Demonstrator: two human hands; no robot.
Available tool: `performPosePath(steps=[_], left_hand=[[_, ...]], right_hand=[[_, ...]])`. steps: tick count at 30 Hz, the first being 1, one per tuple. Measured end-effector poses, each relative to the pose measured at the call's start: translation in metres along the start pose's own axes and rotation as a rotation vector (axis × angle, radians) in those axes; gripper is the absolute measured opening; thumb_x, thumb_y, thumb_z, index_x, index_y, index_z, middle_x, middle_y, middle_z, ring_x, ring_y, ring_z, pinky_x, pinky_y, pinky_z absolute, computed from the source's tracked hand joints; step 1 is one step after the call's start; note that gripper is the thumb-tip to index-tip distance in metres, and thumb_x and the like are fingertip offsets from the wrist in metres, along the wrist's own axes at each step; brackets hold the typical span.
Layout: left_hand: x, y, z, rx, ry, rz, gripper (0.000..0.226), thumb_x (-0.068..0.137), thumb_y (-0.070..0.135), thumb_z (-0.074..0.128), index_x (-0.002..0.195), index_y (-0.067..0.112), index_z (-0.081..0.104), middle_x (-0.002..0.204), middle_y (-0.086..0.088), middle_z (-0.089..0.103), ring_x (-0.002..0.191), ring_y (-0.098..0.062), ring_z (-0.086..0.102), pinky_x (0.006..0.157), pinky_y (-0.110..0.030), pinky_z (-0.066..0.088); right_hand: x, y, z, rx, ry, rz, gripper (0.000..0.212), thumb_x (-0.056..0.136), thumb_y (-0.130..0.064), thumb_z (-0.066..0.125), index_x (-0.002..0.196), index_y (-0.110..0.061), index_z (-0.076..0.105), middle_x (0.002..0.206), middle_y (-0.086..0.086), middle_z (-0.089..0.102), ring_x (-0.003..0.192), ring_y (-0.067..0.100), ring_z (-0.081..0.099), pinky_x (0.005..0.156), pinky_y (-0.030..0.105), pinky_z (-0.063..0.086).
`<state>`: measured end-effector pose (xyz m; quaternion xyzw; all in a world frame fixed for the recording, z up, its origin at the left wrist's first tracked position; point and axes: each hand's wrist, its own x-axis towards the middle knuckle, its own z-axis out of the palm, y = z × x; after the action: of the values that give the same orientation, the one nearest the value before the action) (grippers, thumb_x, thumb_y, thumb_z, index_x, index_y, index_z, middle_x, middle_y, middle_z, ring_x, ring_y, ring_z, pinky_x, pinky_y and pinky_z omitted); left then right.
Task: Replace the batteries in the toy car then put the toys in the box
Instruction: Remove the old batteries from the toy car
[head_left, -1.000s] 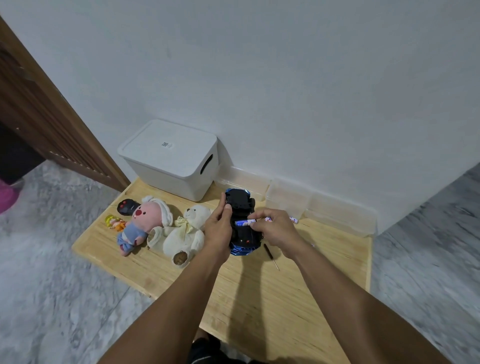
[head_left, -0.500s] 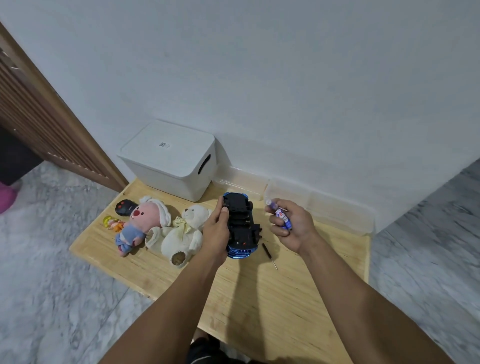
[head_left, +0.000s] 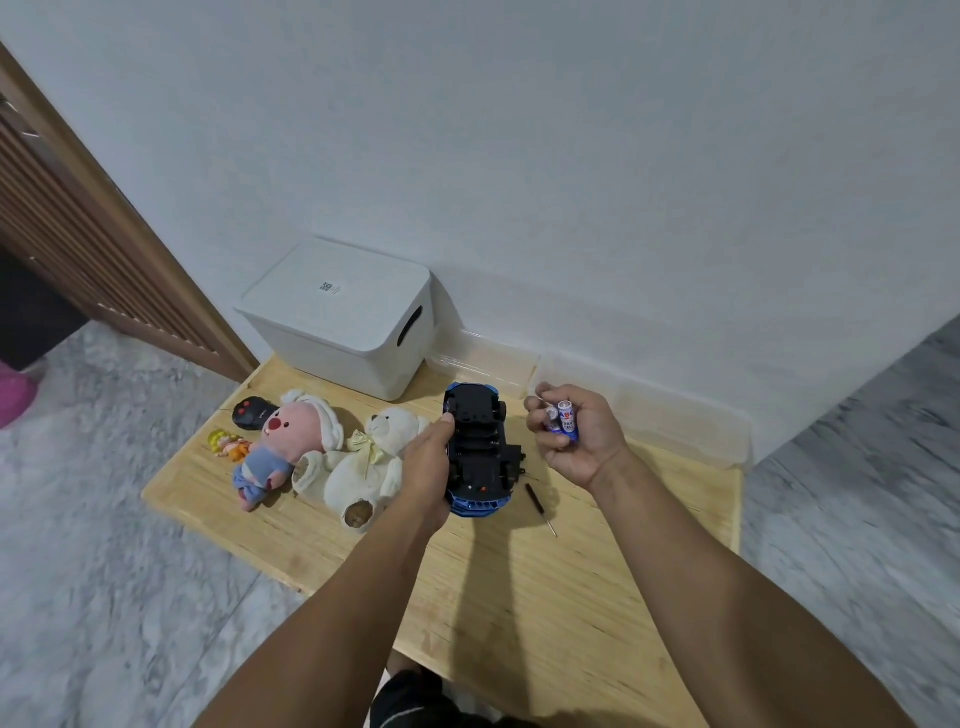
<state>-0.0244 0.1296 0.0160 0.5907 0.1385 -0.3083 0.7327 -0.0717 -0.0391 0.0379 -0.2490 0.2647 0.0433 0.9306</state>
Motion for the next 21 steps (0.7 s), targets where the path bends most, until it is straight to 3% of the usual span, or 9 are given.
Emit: performPosePath(steps=[3,6,10,13,16,21], left_hand=[[0.000,0.001,-0.002,-0.030,-0.027,-0.035,0.037,0.100,0.036,0.045,0.112,0.010,0.068,0.100,-0.013,0.074,0.092,-0.036,0.071,0.075,-0.048,0.059],[0.001,0.000,-0.006,-0.059,-0.059,-0.079,0.044,0.100,0.042,0.043,0.118,0.010,0.067,0.110,-0.015,0.072,0.096,-0.034,0.071,0.071,-0.042,0.058],[-0.001,0.000,-0.009,-0.140,-0.078,-0.156,0.048,0.101,0.043,0.040,0.124,0.008,0.064,0.113,-0.018,0.071,0.099,-0.036,0.069,0.079,-0.045,0.056],[-0.003,0.000,-0.013,-0.197,-0.115,-0.189,0.048,0.102,0.041,0.037,0.125,0.007,0.062,0.106,-0.018,0.072,0.091,-0.034,0.071,0.075,-0.044,0.056],[-0.004,-0.001,-0.019,-0.209,-0.154,-0.214,0.048,0.102,0.043,0.038,0.125,0.009,0.062,0.105,-0.018,0.073,0.089,-0.034,0.072,0.071,-0.043,0.058],[-0.002,-0.006,-0.025,-0.159,-0.181,-0.228,0.047,0.100,0.047,0.042,0.122,0.011,0.063,0.108,-0.021,0.071,0.094,-0.038,0.070,0.080,-0.049,0.056]], right_hand=[[-0.001,0.002,0.002,-0.018,0.090,0.013,0.016,0.072,-0.002,0.050,0.085,-0.011,0.052,0.067,0.008,0.057,0.052,0.015,0.062,0.030,0.014,0.033],[-0.002,0.005,0.002,-0.070,0.194,0.026,0.004,0.084,-0.008,0.054,0.087,-0.009,0.056,0.066,0.009,0.058,0.054,0.017,0.063,0.035,0.017,0.044],[-0.003,0.007,0.000,-0.107,0.237,0.014,0.024,0.088,-0.029,0.068,0.088,-0.008,0.057,0.069,0.008,0.056,0.056,0.014,0.059,0.040,0.020,0.051],[-0.002,0.009,-0.004,-0.207,0.273,0.001,0.023,0.093,-0.031,0.062,0.093,-0.008,0.059,0.074,0.008,0.057,0.056,0.014,0.059,0.039,0.020,0.048],[-0.002,0.012,-0.003,-0.325,0.307,-0.017,0.033,0.095,-0.041,0.055,0.095,-0.008,0.060,0.066,0.006,0.054,0.055,0.014,0.055,0.041,0.023,0.048],[-0.003,0.013,-0.005,-0.403,0.333,-0.021,0.053,0.089,-0.059,0.049,0.096,-0.007,0.058,0.061,0.005,0.053,0.056,0.018,0.055,0.046,0.028,0.051]])
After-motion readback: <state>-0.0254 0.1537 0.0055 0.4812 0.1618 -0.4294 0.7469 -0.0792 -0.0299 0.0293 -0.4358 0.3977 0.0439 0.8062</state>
